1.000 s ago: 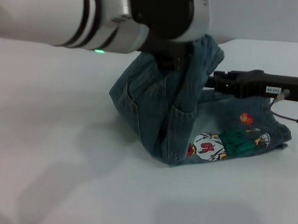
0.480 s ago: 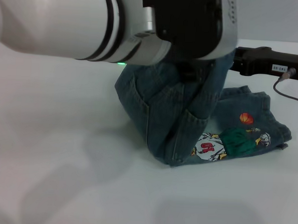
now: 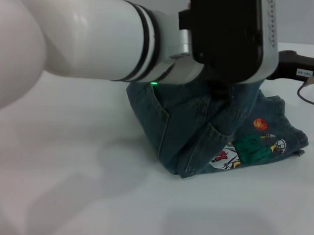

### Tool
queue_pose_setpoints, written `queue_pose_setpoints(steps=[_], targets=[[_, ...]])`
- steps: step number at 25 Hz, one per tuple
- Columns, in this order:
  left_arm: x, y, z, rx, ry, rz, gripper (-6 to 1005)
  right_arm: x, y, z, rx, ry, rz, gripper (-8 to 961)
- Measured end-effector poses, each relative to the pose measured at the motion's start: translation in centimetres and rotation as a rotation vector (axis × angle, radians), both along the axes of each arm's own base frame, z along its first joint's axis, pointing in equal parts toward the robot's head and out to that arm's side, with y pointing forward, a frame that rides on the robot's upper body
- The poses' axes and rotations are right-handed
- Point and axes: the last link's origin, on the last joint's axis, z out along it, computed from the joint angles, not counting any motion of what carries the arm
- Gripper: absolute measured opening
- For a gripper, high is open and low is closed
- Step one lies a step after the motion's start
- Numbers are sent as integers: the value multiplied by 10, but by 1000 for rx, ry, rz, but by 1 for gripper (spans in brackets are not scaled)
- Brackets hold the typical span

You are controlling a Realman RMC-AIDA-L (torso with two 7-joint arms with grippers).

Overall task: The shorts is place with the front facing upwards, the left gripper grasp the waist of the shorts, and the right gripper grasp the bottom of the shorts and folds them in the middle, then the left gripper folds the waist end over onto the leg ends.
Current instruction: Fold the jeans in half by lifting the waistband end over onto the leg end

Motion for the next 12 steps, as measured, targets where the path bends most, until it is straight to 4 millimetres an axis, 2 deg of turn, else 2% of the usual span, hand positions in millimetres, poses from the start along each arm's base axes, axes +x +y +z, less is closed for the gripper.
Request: queue_pose_setpoints(steps=[12], targets=[[1, 1, -12, -12, -22, 4, 195, 14, -6, 8, 20, -3, -32, 448]])
